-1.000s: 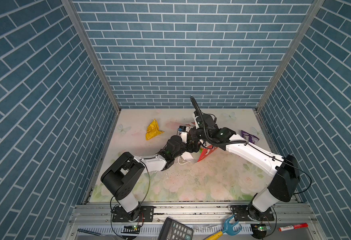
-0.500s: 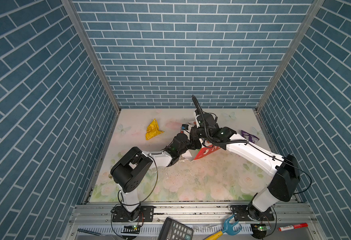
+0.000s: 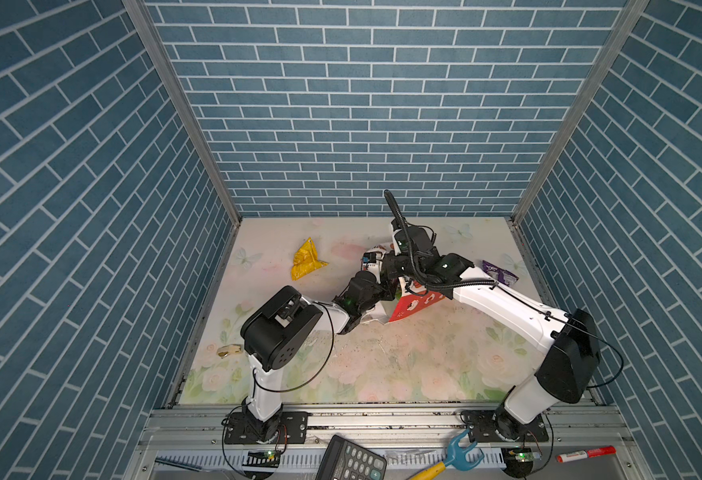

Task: Take the snacks out of the paper bag
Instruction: 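Push the left gripper deeper into the bag and close on the Fox's packet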

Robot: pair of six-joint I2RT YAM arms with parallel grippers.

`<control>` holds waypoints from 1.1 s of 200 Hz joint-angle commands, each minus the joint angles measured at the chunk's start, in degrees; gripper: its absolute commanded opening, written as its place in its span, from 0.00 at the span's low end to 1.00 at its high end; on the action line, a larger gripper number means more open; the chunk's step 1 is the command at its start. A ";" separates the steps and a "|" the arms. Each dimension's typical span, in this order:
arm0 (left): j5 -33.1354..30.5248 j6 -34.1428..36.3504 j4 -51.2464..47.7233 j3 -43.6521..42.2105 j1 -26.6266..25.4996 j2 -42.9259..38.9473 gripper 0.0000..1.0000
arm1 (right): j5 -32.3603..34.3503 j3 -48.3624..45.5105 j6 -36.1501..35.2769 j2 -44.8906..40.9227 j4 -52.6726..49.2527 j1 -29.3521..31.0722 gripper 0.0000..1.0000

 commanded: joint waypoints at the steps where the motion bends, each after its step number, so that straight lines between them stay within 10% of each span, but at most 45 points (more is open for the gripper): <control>1: 0.35 0.67 0.46 -1.03 -0.01 -2.51 0.21 | -1.69 -0.05 1.05 -2.73 3.21 0.88 0.00; 44: -0.49 2.02 -0.70 -2.91 -0.05 -6.09 0.00 | -0.43 -0.57 0.89 -3.17 2.77 0.82 0.00; 220: 1.24 2.99 -7.22 -8.38 0.08 -20.72 0.00 | 0.53 -0.06 0.75 -2.64 1.93 0.68 0.00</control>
